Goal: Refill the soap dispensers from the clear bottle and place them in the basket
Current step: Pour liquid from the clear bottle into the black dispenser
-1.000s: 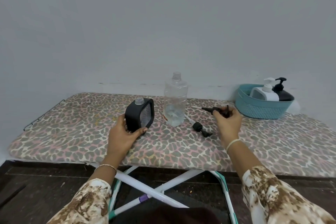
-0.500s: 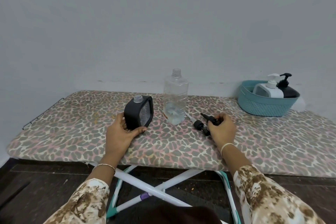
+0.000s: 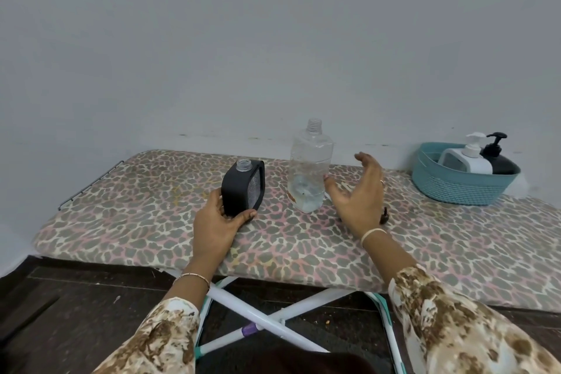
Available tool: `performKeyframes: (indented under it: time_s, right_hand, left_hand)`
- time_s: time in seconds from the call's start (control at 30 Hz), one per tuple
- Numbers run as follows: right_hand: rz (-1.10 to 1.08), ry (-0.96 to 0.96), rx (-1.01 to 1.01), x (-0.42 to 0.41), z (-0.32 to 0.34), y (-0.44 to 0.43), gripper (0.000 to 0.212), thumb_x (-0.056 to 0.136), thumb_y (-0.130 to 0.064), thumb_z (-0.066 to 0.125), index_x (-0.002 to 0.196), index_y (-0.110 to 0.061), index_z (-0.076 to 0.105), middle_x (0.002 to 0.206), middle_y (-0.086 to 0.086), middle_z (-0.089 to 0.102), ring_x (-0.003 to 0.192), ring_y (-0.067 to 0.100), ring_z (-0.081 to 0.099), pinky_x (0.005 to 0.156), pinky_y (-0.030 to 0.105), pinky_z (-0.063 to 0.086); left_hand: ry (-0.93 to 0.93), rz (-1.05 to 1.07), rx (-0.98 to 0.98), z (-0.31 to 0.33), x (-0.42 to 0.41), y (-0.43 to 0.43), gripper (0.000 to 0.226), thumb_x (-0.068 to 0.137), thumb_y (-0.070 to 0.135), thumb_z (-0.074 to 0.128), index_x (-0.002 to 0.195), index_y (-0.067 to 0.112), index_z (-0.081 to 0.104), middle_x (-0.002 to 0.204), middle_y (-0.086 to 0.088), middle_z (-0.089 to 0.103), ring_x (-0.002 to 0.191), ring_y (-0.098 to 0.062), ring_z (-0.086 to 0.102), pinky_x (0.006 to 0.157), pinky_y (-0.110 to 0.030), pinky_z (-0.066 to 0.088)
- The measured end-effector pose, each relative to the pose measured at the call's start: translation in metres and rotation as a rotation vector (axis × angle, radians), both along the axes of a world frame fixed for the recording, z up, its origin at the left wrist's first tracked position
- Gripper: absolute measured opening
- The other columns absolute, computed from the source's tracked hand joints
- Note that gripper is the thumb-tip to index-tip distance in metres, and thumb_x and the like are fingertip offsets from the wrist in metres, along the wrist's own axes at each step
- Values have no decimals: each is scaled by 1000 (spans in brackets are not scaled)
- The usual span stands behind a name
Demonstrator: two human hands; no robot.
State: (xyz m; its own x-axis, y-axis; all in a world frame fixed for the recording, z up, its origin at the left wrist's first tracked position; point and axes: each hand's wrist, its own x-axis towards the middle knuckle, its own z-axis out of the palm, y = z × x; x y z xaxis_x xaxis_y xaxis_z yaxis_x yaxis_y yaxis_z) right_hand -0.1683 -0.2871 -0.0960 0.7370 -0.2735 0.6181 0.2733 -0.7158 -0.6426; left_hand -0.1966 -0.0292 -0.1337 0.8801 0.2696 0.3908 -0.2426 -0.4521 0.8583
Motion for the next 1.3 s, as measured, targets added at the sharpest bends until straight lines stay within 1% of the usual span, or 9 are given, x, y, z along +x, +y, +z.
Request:
performKeyframes:
  time_s: [0.13, 0.23, 0.3, 0.47, 0.6, 0.73, 0.9, 1.07, 1.3]
  right_hand:
    - [222, 226, 255, 21, 6, 31, 105, 59, -59, 80, 142, -16, 31, 141, 2, 41, 129, 16, 40, 109, 34, 37]
    - [323, 260, 550, 37, 5, 49, 84, 56, -41, 88, 124, -20, 43, 120, 1, 53, 115, 18, 53, 96, 31, 47]
    - [302, 226, 626, 44, 5, 56, 71, 61, -26, 90, 116, -23, 45, 112, -2, 55, 107, 17, 57, 89, 27, 48]
    - [264, 221, 622, 56, 1, 58, 60, 47, -38, 84, 96, -48, 51, 105, -10, 63, 99, 14, 64, 90, 41, 54]
    - [222, 204, 349, 51, 20, 60, 52, 62, -33, 84, 106, -32, 55, 102, -11, 64, 94, 10, 63, 88, 35, 54]
    - [218, 229, -42, 43, 50, 63, 47, 70, -33, 75, 110, -21, 53, 91, -5, 64, 80, 17, 62, 67, 29, 52]
    - [156, 226, -503, 35, 61, 69, 55, 74, -23, 67, 125, -23, 48, 96, -2, 65, 84, 24, 62, 60, 30, 46]
    - [109, 267, -712, 27, 63, 74, 59, 74, -14, 64, 130, -23, 45, 96, 1, 65, 82, 24, 62, 57, 28, 38]
    - [74, 260, -842, 26, 71, 82, 59, 73, -4, 60, 128, -22, 47, 91, 0, 63, 80, 23, 61, 56, 29, 39]
  left_hand:
    - [5, 25, -5, -1, 3, 1, 63, 70, 29, 86, 122, 16, 54, 116, -4, 67, 104, -17, 65, 86, -29, 53]
    - [1, 49, -6, -2, 5, 2, 60, 71, 31, 86, 120, 19, 54, 117, -3, 67, 106, -20, 65, 89, -37, 55]
    - [-3, 68, -11, -3, 5, 4, 60, 71, 32, 85, 120, 20, 54, 116, -2, 68, 106, -19, 65, 89, -40, 56]
    - [4, 98, -10, -4, 6, 5, 61, 71, 33, 85, 122, 18, 54, 114, -1, 69, 105, -18, 66, 87, -38, 56]
    - [12, 97, -16, -5, 6, 4, 61, 71, 33, 85, 122, 18, 54, 115, 0, 69, 104, -16, 65, 88, -37, 56]
    - [2, 85, -31, -5, 5, 5, 58, 71, 33, 85, 119, 21, 54, 112, 3, 69, 101, -13, 66, 87, -35, 56]
    - [13, 90, -37, -5, 5, 4, 58, 71, 32, 86, 118, 21, 55, 112, 2, 69, 102, -14, 66, 88, -37, 56]
    - [18, 81, -40, -4, 5, 4, 61, 71, 32, 85, 122, 21, 54, 115, 1, 68, 105, -15, 65, 90, -37, 55]
    - [-7, 63, -44, -4, 5, 5, 60, 73, 28, 85, 124, 22, 54, 116, 4, 67, 107, -13, 64, 93, -34, 54]
